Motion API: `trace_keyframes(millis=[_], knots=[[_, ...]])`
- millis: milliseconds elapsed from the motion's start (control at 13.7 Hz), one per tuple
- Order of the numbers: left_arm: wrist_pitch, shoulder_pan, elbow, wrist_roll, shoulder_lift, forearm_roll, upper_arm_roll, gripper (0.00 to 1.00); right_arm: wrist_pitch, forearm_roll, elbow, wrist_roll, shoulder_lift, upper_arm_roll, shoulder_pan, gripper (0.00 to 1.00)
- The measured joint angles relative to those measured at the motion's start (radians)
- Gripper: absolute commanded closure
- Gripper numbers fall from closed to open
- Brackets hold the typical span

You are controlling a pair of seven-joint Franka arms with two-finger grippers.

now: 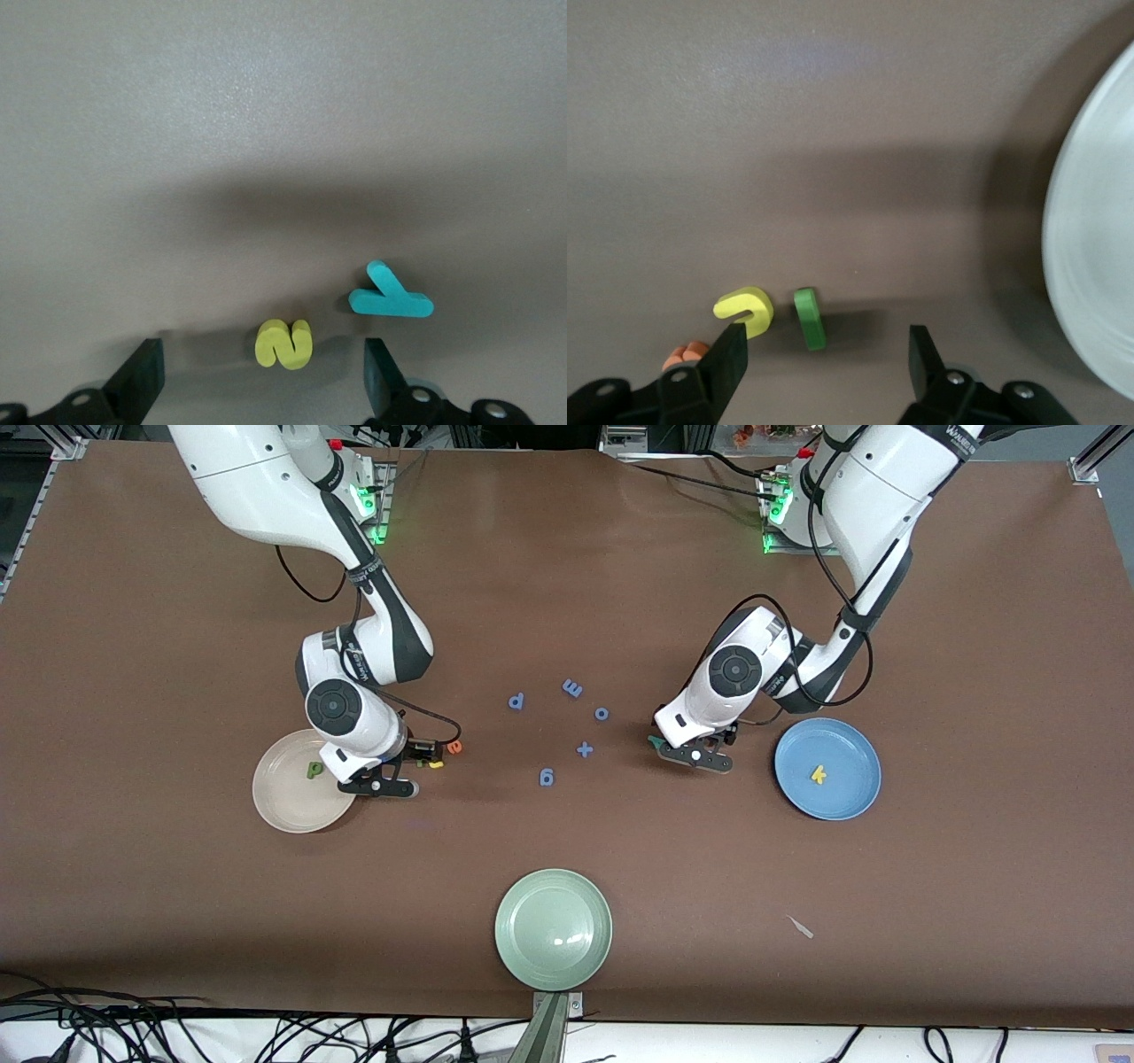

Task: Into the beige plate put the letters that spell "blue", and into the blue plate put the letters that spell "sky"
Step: 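Grasp the yellow 2 with the left gripper while the right gripper approaches the l, then drop the 2 on the blue plate with the left gripper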

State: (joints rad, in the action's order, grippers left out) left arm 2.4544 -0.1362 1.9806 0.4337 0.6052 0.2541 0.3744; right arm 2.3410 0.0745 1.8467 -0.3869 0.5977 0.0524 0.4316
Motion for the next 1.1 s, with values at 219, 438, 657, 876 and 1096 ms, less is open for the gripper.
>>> trace_keyframes(millis=[219, 438, 657, 876, 1096], knots=[[0.004, 0.000, 0.000, 0.001, 0.003, 0.000, 0.000, 0.47, 0.055, 0.000, 0.030, 0.005, 0.000, 0.000, 0.000, 0.19], [0.004, 0.001, -0.003, 0.001, 0.000, 0.000, 0.000, 0.86, 0.095, 0.000, 0.059, 0.008, -0.001, 0.000, 0.000, 0.21], [0.005, 0.006, -0.004, 0.001, -0.006, 0.000, 0.000, 0.91, 0.098, 0.000, 0.062, 0.023, -0.004, 0.000, 0.000, 0.25], [0.002, 0.032, -0.011, -0.011, -0.016, 0.000, -0.001, 0.91, 0.101, 0.000, 0.063, 0.053, -0.007, 0.003, 0.000, 0.25], [-0.094, 0.078, -0.032, -0.096, -0.073, 0.000, -0.001, 0.91, 0.101, 0.000, 0.063, 0.068, -0.007, 0.007, -0.006, 0.25]])
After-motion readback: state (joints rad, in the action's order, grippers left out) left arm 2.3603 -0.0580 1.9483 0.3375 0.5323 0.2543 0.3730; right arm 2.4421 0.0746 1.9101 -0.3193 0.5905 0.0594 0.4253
